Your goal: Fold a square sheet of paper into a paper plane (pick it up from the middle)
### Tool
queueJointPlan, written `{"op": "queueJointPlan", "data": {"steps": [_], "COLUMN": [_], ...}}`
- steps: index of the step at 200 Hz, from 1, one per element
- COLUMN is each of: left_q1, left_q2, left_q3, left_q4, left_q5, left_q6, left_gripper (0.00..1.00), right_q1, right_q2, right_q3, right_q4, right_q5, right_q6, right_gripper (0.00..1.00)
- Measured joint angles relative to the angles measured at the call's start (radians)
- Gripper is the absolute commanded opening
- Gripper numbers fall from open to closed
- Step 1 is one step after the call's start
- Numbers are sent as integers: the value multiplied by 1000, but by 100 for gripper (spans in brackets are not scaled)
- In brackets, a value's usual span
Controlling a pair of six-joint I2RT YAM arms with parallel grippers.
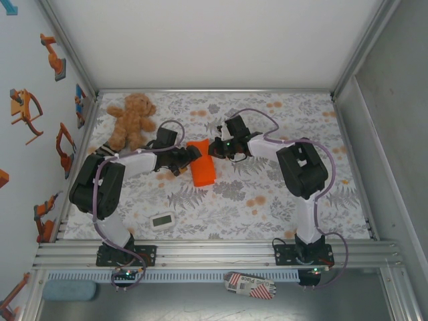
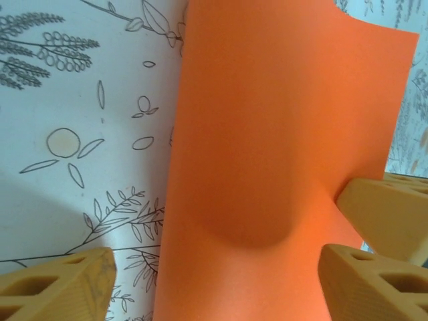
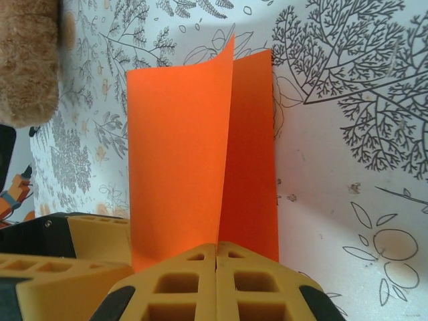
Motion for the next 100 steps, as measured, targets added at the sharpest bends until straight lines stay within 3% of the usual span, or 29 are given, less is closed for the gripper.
{"op": "queueJointPlan", "data": {"steps": [100], "left_q1": [-12], "left_q2": [41], "left_q3": [58], "left_q4": [-92], "left_q5": [-36], "left_q6": [6], "left_gripper": [55], "right_q1": [1], "right_q2": [46], "right_q3": [23], "right_q4": [-22], "right_q5": [-27], "right_q6": [-4], "right_gripper": [0]}}
